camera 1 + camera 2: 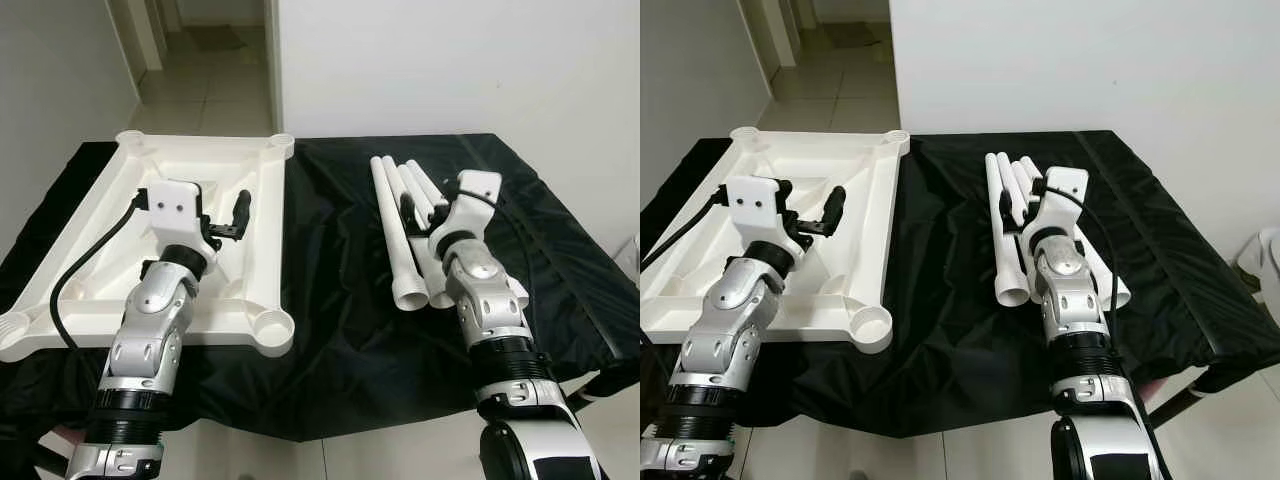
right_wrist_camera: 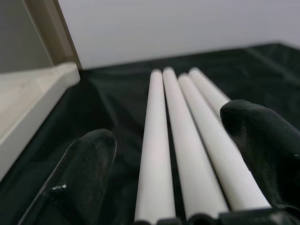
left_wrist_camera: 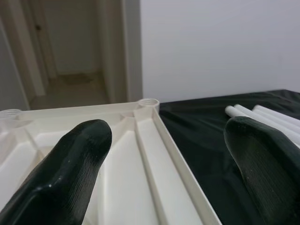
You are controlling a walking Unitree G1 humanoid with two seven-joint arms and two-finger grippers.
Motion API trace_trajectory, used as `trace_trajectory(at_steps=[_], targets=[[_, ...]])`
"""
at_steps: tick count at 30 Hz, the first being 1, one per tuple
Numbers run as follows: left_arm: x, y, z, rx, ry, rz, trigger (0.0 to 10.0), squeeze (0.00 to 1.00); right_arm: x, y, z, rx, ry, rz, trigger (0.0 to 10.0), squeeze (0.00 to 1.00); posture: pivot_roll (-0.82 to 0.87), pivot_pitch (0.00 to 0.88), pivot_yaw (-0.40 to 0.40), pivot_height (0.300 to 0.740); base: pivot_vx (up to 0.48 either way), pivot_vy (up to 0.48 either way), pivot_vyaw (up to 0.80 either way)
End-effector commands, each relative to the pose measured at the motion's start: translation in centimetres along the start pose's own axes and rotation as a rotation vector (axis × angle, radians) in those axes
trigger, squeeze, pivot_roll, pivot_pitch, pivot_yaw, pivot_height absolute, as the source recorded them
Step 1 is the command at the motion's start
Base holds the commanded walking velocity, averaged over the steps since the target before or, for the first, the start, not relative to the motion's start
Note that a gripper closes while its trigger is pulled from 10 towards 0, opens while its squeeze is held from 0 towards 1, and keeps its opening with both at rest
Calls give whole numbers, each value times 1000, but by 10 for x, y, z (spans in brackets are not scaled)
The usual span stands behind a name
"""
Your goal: Building children table
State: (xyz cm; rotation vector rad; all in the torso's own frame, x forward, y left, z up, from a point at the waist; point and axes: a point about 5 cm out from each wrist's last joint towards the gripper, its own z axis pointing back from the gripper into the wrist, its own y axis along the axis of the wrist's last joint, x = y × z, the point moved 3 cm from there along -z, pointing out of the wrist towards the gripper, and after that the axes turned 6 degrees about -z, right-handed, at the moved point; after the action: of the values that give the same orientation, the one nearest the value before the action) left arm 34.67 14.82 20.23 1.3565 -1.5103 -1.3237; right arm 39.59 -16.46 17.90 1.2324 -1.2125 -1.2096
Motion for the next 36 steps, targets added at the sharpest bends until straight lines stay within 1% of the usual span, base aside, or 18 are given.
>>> trace_trajectory(at_steps=[1, 2, 4, 5, 7, 11, 14, 18, 20, 23, 25, 31, 36], targets=[[13, 7, -2, 13, -136, -15, 10000, 0, -6, 1, -4, -33, 3, -38, 10000, 0, -27, 15, 28, 740, 0, 0, 0], [13, 7, -2, 13, -136, -15, 10000, 0, -6, 1, -4, -33, 3, -38, 10000, 0, -27, 15, 28, 740, 0, 0, 0], [18, 11, -3, 11, -168, -13, 10000, 0, -12, -2, -6, -100, 14, -70, 10000, 0, -26, 16, 27, 740, 0, 0, 0], [18, 11, -3, 11, -168, -13, 10000, 0, -12, -2, -6, -100, 14, -70, 10000, 0, -26, 16, 27, 740, 0, 0, 0], [21, 13, -3, 2, -193, -11, 10000, 0, -18, -1, -7, -124, 29, -71, 10000, 0, -26, 22, 29, 740, 0, 0, 0], [26, 14, -1, -3, -216, -20, 10000, 0, -24, -3, -8, -160, 46, -76, 10000, 0, -26, 24, 29, 740, 0, 0, 0], [32, 12, 2, -21, -242, -24, 10000, 0, -32, -9, -7, -241, 74, -122, 10000, 0, -23, 28, 27, 740, 0, 0, 0], [34, 11, 4, -27, -252, -20, 10000, 0, -37, -12, -5, -281, 87, -143, 10000, 0, -20, 34, 25, 740, 0, 0, 0], [36, 12, 6, -35, -259, -17, 10000, 0, -40, -18, -3, -333, 85, -167, 10000, 0, -19, 38, 22, 740, 0, 0, 0], [36, 12, 6, -39, -263, -18, 10000, 0, -41, -21, -1, -359, 83, -168, 10000, 0, -19, 38, 22, 740, 0, 0, 0], [38, 13, 8, -43, -271, -20, 10000, 0, -40, -31, 2, -419, 74, -169, 10000, 0, -17, 40, 22, 740, 0, 0, 0], [38, 14, 9, -46, -274, -21, 10000, 0, -38, -37, 5, -443, 59, -157, 10000, 0, -17, 42, 21, 740, 0, 0, 0], [37, 15, 7, -48, -264, -16, 10000, 0, -35, -34, 5, -432, 45, -154, 10000, 0, -22, 39, 25, 740, 0, 0, 0]])
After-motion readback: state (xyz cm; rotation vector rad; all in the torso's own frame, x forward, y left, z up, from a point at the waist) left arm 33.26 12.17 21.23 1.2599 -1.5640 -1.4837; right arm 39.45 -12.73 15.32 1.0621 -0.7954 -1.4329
